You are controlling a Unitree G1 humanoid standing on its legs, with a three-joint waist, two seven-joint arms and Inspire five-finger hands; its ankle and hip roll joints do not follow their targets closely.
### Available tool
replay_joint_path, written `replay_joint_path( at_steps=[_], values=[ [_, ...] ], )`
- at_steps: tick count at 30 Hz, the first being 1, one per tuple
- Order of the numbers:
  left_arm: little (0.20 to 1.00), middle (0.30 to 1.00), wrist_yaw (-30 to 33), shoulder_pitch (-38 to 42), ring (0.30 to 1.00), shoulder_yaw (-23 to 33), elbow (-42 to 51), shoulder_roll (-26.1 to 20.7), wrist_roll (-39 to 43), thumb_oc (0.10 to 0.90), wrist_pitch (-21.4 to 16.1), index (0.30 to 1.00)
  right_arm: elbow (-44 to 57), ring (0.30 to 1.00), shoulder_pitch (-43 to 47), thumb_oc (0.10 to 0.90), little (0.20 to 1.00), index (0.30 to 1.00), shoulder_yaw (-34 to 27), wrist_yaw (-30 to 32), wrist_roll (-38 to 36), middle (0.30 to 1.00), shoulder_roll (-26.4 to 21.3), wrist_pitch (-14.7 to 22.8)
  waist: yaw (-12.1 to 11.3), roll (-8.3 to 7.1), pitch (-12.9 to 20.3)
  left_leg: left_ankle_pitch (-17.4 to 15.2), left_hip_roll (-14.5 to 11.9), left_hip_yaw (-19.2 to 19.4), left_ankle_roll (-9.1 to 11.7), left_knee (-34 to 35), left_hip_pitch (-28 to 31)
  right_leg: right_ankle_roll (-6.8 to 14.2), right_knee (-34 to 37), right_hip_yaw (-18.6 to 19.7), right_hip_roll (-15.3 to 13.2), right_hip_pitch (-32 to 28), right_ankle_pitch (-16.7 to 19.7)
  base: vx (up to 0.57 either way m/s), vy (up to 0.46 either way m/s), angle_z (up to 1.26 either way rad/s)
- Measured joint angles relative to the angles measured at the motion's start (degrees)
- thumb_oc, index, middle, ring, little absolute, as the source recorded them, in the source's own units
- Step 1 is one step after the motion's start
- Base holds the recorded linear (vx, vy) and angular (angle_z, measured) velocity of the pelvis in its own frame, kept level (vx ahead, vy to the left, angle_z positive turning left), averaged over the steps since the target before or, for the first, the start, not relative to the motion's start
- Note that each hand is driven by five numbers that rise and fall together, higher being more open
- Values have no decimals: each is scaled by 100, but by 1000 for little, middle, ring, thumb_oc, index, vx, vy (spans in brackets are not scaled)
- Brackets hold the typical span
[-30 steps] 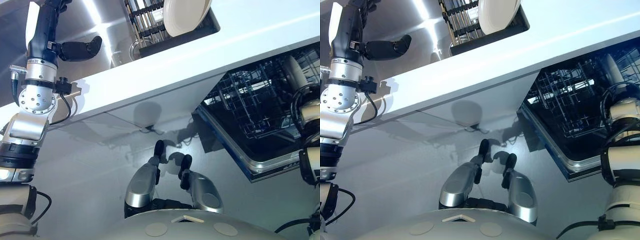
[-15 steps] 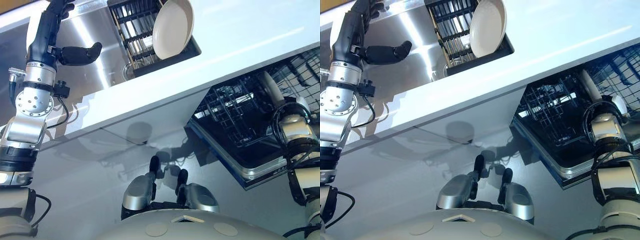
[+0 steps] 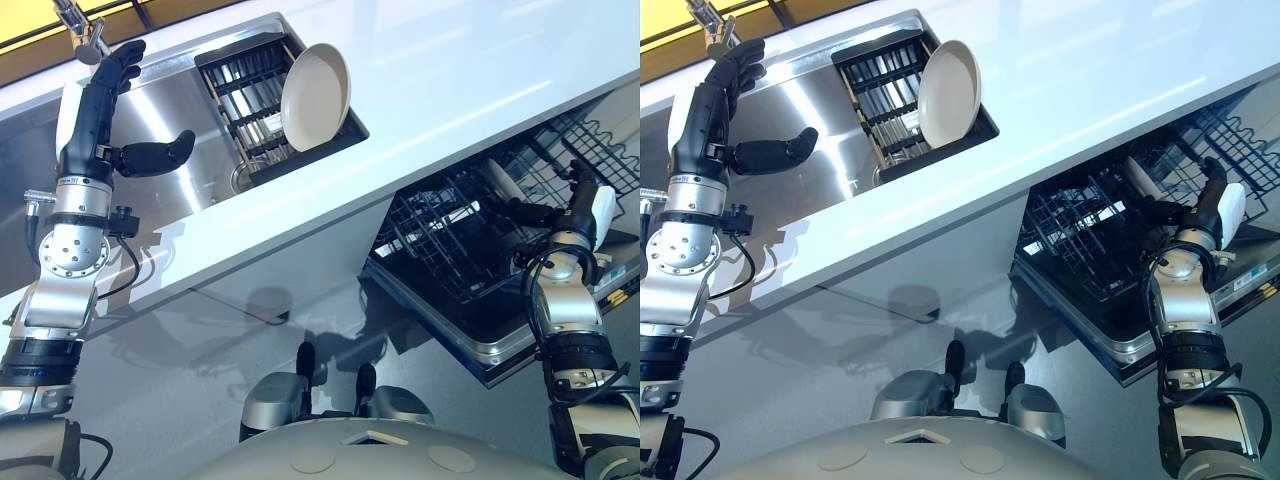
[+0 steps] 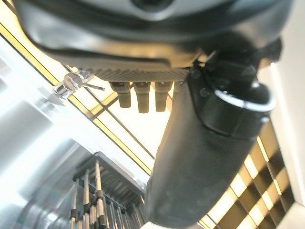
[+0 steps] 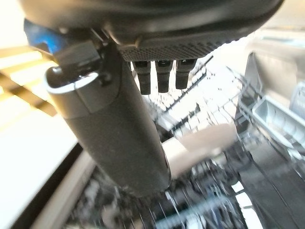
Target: Pick up plates and place into dishwasher.
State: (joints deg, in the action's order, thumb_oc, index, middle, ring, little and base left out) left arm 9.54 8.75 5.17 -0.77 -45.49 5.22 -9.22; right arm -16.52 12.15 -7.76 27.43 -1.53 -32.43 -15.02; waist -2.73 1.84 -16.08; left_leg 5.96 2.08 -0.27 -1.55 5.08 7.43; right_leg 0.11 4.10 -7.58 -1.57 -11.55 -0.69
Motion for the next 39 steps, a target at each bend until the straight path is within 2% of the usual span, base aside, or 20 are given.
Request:
replay_joint_path(
  at_steps=[8,11,13,15,16,20,23,27,30,34,39],
  values=[
    [900,900,0,-172,900,174,4,2,-90,800,-95,900,197,900,-455,800,900,900,-125,-39,93,900,5,152,174,-62,326,-87,-15,173,-4,5,114,6,109,188,6,-80,43,-8,20,-14],
    [900,900,-2,-178,900,222,9,-8,-381,800,-91,900,653,900,-809,800,900,900,-115,-501,-155,900,167,687,322,-60,384,-115,-18,249,-5,7,136,7,110,234,3,-76,42,11,54,-11],
    [900,900,-28,-178,900,220,3,-21,-680,800,-90,900,903,900,-917,800,900,900,52,-954,-315,900,335,1118,415,-56,387,-136,-26,327,-3,4,188,9,108,295,4,-92,43,24,63,-18],
    [900,900,-65,-169,900,220,3,-103,-826,800,-89,900,1097,900,-1023,800,900,900,244,-1261,-417,900,379,1390,487,-43,398,-159,-36,431,-3,2,209,12,88,386,8,-57,43,2,68,-25],
    [900,900,-102,-168,900,220,-13,-284,-972,800,-85,900,1241,900,-1142,800,900,900,315,-1498,-417,900,473,1647,505,-39,404,-179,-50,519,-1,1,217,12,72,464,15,-11,42,-3,83,-35],
    [900,900,-179,-103,900,212,-226,-827,-1268,800,30,900,1536,900,-1472,800,900,900,423,-2175,-638,900,497,2108,681,9,437,-227,-62,745,-10,0,247,20,35,639,24,63,48,-5,107,-28],
    [900,900,-247,204,900,90,-695,-1354,-1449,800,139,900,1669,900,-1611,800,900,900,447,-2669,-663,900,493,2275,846,72,467,-253,-79,951,-19,-1,241,32,-38,810,36,191,56,-12,120,-37],
    [900,900,-253,999,900,-466,-1579,-1913,-1684,800,181,900,1762,900,-1704,800,900,900,930,-3193,-501,900,235,2443,1071,128,489,-278,-108,1211,-38,0,239,70,-187,924,34,357,58,-15,105,-36],
    [900,900,-240,1607,900,-1212,-2154,-2057,-1973,800,153,900,1769,900,-1718,800,900,900,1370,-3405,-498,900,163,2468,1267,198,530,-304,-105,1425,-59,1,233,101,-288,1051,29,520,77,-3,104,-40],
    [900,900,-248,2184,900,-2154,-2448,-2236,-2229,800,144,900,1772,900,-1786,800,900,900,1760,-3504,-392,900,16,2467,1407,243,530,-322,-100,1598,-63,1,204,123,-438,1148,26,723,97,-11,101,-32],
    [900,900,-250,2798,900,-2955,-2663,-2265,-2511,800,95,900,1782,900,-1827,800,900,900,2104,-3559,-276,900,-235,2467,1528,248,529,-339,-89,1778,-88,1,145,144,-629,1186,13,947,102,-21,90,-23]
  ],
)
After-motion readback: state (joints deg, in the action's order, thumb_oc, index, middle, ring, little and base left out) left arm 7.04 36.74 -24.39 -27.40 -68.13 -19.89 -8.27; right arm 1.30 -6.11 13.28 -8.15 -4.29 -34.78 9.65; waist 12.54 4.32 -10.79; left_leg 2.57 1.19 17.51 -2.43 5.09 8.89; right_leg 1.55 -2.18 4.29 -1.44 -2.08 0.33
